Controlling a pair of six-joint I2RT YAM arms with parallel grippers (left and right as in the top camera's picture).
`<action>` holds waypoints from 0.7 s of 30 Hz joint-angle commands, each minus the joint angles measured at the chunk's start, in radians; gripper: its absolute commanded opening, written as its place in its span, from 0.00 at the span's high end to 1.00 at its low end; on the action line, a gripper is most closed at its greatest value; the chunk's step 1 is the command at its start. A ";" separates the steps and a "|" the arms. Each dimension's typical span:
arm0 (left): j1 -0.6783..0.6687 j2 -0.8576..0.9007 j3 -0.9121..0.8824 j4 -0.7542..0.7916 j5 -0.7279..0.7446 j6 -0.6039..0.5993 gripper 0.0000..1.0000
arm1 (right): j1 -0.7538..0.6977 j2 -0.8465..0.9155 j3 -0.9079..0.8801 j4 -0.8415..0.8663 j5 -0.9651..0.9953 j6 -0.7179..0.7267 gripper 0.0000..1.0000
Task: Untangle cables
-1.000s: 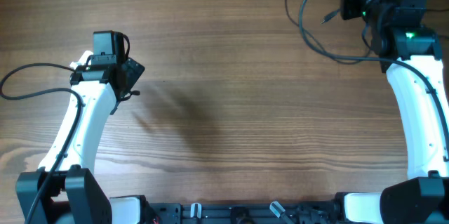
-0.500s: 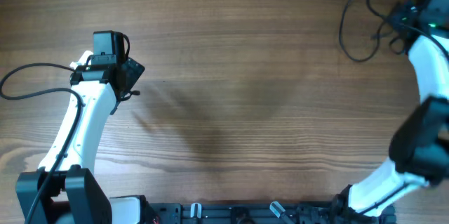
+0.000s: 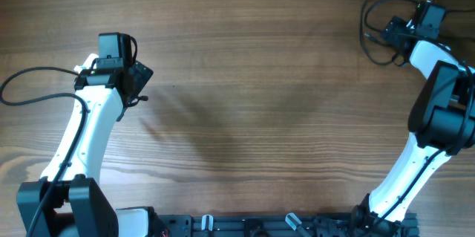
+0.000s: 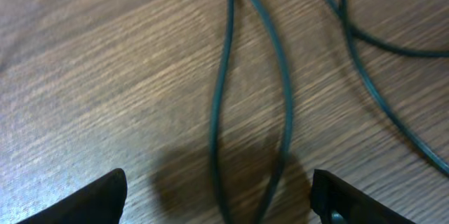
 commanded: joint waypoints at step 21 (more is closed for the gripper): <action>0.008 0.006 0.001 -0.001 -0.005 -0.013 0.00 | 0.021 0.183 0.003 0.132 0.006 -0.473 0.00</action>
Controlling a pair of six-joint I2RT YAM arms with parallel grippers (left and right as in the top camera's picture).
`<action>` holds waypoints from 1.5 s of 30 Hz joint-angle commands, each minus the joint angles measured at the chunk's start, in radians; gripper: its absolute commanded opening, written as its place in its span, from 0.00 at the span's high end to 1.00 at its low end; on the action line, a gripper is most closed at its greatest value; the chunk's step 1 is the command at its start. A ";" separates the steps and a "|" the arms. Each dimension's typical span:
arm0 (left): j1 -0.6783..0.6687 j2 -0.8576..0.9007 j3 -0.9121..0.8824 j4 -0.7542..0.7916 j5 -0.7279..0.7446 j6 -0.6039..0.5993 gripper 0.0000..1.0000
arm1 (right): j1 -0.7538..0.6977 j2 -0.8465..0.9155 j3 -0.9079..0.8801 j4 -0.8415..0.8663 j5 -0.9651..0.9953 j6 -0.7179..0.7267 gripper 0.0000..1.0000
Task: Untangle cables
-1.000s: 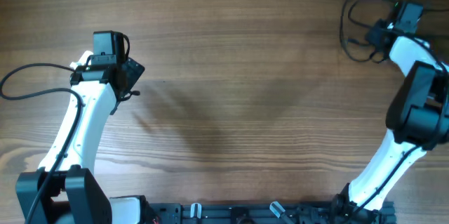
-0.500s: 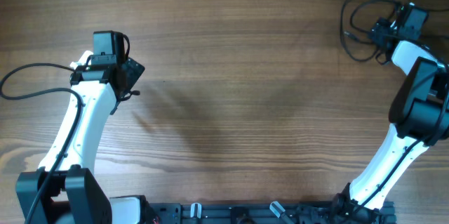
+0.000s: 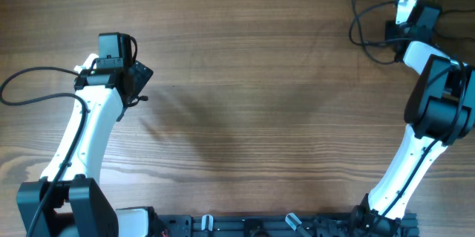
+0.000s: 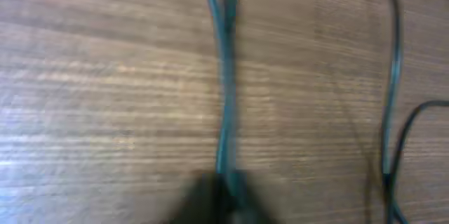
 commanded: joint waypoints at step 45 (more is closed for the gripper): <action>0.008 0.006 0.001 -0.001 -0.005 -0.013 0.00 | 0.007 -1.425 -0.051 -1.732 -0.320 0.592 0.00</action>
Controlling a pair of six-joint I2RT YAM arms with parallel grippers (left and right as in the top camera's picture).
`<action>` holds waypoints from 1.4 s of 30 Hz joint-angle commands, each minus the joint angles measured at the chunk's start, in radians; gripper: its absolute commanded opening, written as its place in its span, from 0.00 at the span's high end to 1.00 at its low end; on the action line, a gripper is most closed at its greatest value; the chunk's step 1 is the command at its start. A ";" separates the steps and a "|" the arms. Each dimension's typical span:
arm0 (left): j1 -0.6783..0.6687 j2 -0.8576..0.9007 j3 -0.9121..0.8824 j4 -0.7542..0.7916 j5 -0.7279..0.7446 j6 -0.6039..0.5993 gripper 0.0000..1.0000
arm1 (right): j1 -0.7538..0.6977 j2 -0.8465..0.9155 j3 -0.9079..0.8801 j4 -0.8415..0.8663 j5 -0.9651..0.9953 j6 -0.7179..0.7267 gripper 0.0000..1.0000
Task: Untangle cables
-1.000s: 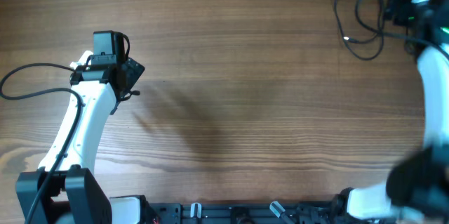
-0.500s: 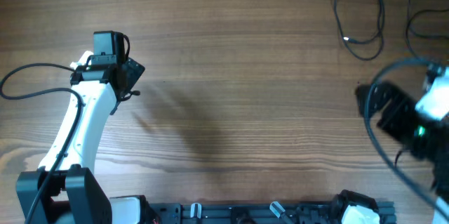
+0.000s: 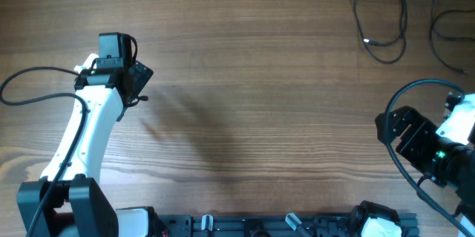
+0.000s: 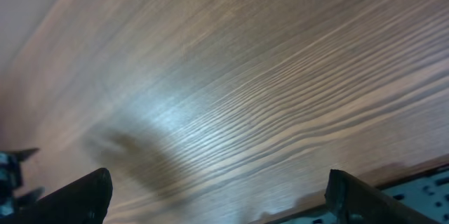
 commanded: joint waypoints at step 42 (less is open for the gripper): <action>0.008 0.006 0.001 -0.001 -0.005 -0.013 0.00 | 0.321 -0.909 -1.448 1.593 0.252 -0.192 0.00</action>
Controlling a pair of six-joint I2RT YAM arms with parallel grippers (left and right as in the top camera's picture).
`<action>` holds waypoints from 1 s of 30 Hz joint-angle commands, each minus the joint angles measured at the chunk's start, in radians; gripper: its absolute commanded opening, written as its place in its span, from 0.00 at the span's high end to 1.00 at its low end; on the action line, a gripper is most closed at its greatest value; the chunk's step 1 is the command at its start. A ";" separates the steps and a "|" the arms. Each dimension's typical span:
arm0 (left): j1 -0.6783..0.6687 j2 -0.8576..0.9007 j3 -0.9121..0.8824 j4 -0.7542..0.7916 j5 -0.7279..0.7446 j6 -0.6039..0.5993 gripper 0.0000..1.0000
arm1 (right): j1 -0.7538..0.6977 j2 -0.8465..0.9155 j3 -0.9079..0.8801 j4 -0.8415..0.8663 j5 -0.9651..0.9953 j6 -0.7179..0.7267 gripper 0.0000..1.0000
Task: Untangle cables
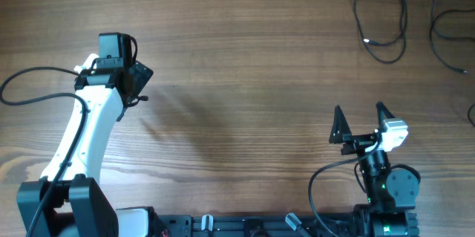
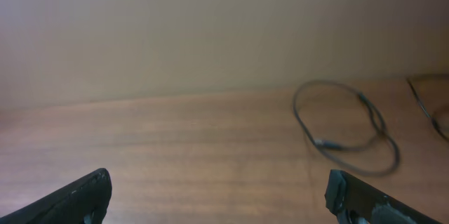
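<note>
Two thin dark cables lie apart at the table's far right. One is a closed loop (image 1: 380, 20) with a small plug end, and the right wrist view shows that cable loop (image 2: 344, 129) ahead. The second cable (image 1: 445, 29) runs along the right edge, and only a piece of this second cable (image 2: 429, 104) shows from the wrist. My right gripper (image 1: 361, 122) sits low near the front edge, open and empty, facing the far side; its fingertips (image 2: 88, 194) frame bare wood. My left gripper (image 1: 137, 81) hovers at mid-left, its jaws hidden from above.
The wooden table (image 1: 245, 59) spans the whole view. A thick black lead (image 1: 30, 92) curves off the left arm toward the left edge. A short dark cable piece (image 1: 472, 114) shows at the right border. A black rail (image 1: 245, 226) runs along the front.
My right arm has moved from the low right edge to a folded pose at the front, its open gripper now facing the far side. The cables and left arm are unchanged.
My right gripper first stood open over bunched cables in the far right corner. Then it was shut on a cable there. Later the two cables lay apart and the gripper was open, far from them. Now it rests open near the front edge.
</note>
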 commanded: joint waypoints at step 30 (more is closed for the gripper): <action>0.008 0.006 0.001 0.000 -0.005 -0.013 0.00 | -0.037 -0.016 -0.001 -0.005 0.054 -0.163 0.00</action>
